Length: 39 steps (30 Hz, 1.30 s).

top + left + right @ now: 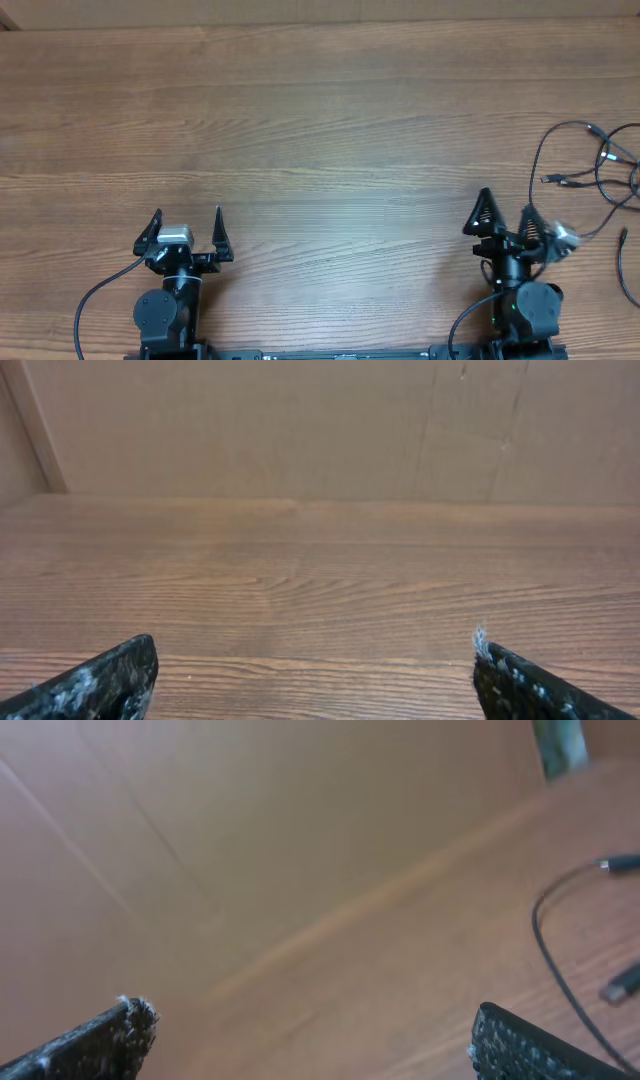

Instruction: Untangle cables

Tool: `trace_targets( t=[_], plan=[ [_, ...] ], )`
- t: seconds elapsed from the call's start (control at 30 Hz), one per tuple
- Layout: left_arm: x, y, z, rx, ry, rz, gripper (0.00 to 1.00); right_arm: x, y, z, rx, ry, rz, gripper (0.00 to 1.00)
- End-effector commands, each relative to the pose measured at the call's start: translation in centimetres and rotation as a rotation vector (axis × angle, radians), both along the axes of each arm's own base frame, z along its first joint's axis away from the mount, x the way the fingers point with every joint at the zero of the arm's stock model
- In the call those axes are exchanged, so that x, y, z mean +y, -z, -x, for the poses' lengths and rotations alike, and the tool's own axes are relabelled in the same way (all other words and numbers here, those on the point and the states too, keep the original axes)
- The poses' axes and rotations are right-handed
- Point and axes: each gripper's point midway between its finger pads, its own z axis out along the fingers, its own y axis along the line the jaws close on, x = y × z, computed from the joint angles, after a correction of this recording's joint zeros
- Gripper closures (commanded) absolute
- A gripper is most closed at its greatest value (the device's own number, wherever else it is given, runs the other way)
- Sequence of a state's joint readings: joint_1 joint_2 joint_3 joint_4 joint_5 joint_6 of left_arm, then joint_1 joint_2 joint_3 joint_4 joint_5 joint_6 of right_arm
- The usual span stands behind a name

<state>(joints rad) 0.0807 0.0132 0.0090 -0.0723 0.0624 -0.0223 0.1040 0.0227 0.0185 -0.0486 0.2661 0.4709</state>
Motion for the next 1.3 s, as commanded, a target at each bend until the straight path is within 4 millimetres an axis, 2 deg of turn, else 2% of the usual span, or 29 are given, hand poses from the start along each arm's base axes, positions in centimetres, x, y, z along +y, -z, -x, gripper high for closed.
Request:
trace_targets(
  t=[0.0, 0.17, 0.2, 0.23, 0.3, 0.37, 0.73, 0.93, 1.27],
  plan=[
    [0.3, 0.1, 0.0, -0.002, -0.015, -0.009, 0.00, -0.2, 0.3, 0.1, 0.000, 0.008, 0.000, 0.00],
    [0.3, 0.1, 0.0, -0.002, -0.015, -0.009, 0.00, 0.0, 0.3, 0.0, 0.009, -0.004, 0.065, 0.00],
    [0.3, 0.1, 0.0, -0.002, -0.015, -0.009, 0.00, 0.7, 0.3, 0.0, 0.022, -0.047, 0.187, 0.00],
    [0.3, 0.1, 0.0, -0.002, -0.015, -0.009, 0.00, 1.1, 0.3, -0.1, 0.025, -0.068, 0.235, 0.00],
    [0.3, 0.1, 0.0, -0.002, -0.015, -0.009, 0.00, 3.9, 0.4, 0.0, 0.019, -0.224, 0.539, 0.00],
    [0.3, 0.1, 0.0, -0.002, -0.015, -0.009, 0.00, 5.3, 0.9, 0.1, 0.015, -0.307, 0.678, 0.00],
    [0.3, 0.1, 0.0, -0.002, -0.015, -0.009, 0.00, 5.2, 0.8, 0.1, 0.014, -0.304, 0.636, 0.00],
    [0.3, 0.1, 0.0, -0.002, -0.015, -0.009, 0.00, 3.5, 0.9, -0.1, 0.036, -0.234, 0.537, 0.00],
    [0.3, 0.1, 0.0, -0.002, -0.015, -0.009, 0.00, 3.4, 0.9, -0.1, 0.037, -0.230, 0.538, 0.00]
  ],
)
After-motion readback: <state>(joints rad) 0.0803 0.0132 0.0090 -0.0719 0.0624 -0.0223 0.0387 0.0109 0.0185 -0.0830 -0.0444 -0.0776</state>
